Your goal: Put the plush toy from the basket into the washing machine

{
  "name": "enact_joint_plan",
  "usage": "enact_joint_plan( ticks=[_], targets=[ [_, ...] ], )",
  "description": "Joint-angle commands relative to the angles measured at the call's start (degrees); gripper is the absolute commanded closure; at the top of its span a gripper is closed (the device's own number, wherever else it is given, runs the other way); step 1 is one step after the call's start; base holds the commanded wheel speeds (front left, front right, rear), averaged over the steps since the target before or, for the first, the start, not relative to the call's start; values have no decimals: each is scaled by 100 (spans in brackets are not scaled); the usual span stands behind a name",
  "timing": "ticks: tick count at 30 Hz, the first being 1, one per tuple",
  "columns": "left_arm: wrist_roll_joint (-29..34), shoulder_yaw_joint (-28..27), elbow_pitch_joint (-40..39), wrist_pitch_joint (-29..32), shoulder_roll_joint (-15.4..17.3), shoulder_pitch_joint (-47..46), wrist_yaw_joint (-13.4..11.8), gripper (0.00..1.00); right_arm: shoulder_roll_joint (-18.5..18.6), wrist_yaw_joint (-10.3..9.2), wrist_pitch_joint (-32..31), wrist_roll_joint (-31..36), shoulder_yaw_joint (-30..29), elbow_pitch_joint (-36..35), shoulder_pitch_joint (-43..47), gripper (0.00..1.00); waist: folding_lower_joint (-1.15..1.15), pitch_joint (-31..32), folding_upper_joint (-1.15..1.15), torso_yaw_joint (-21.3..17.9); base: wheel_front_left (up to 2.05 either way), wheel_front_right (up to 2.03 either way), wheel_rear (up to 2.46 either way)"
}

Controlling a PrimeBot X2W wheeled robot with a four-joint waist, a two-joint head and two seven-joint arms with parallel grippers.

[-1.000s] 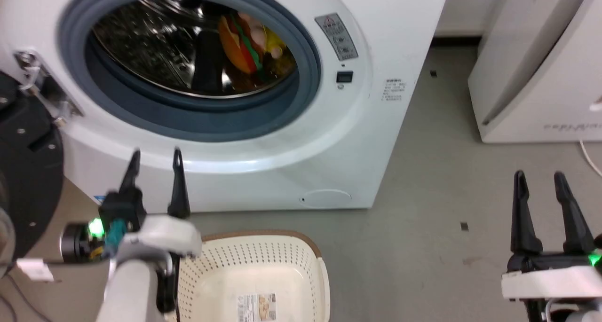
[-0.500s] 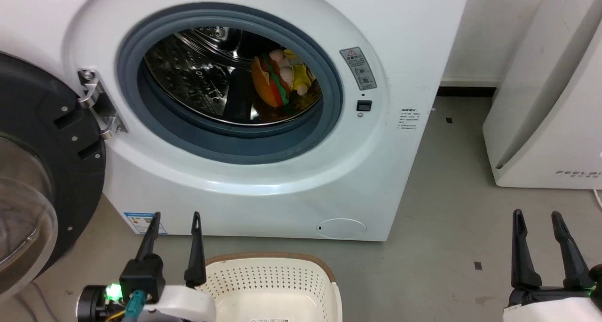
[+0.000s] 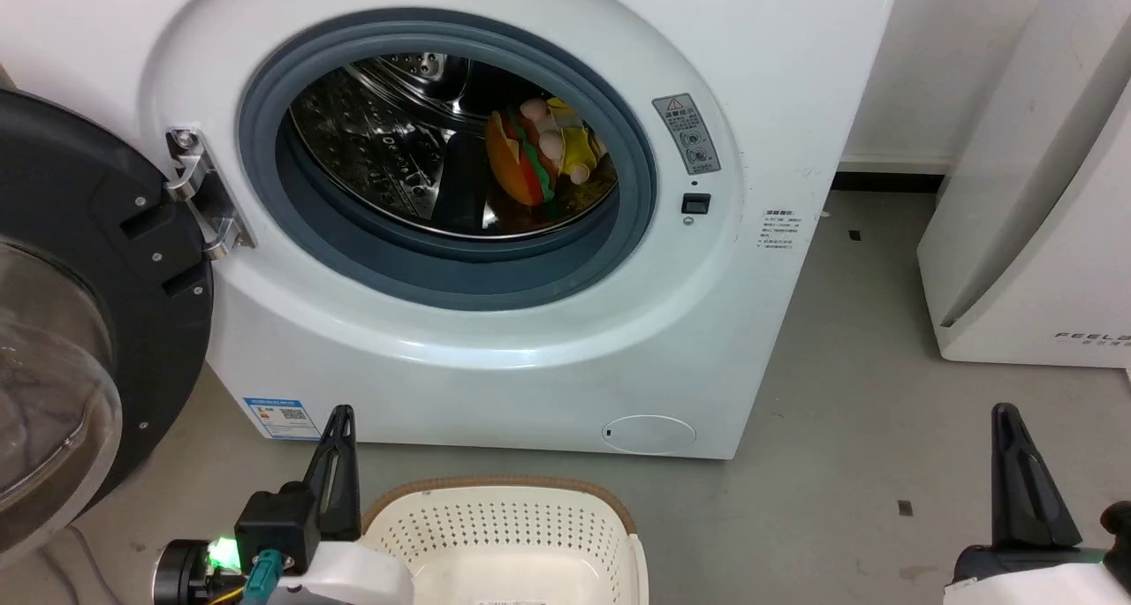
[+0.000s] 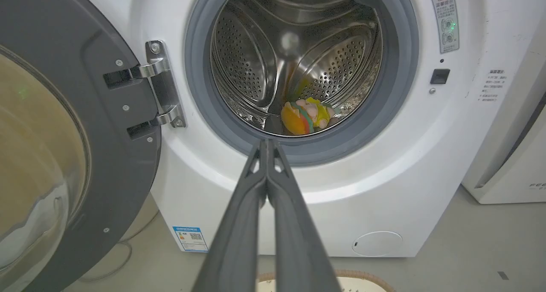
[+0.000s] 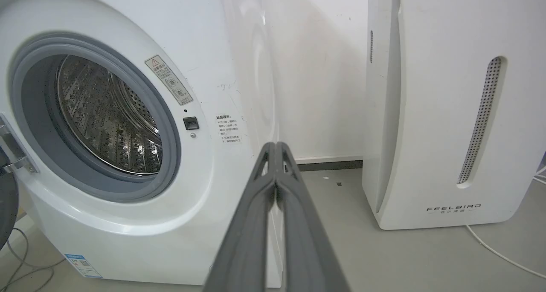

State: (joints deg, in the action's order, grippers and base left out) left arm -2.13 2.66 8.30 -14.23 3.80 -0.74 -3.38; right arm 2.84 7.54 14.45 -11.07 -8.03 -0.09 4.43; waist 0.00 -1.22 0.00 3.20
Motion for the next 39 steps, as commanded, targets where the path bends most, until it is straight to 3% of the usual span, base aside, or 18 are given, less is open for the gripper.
enact_joint_plan(
  ticks=[1,39],
  targets=[
    [9,-10,-33,21,-4,3,10,100,0,0,-34,45,20,-1,-18,100,0,1,0,-4,0,0,0],
    [74,-91,-286,466,-32,26,114,100,1,-2,-481,382,268,3,-153,100,0,39,0,-104,0,0,0]
  ],
)
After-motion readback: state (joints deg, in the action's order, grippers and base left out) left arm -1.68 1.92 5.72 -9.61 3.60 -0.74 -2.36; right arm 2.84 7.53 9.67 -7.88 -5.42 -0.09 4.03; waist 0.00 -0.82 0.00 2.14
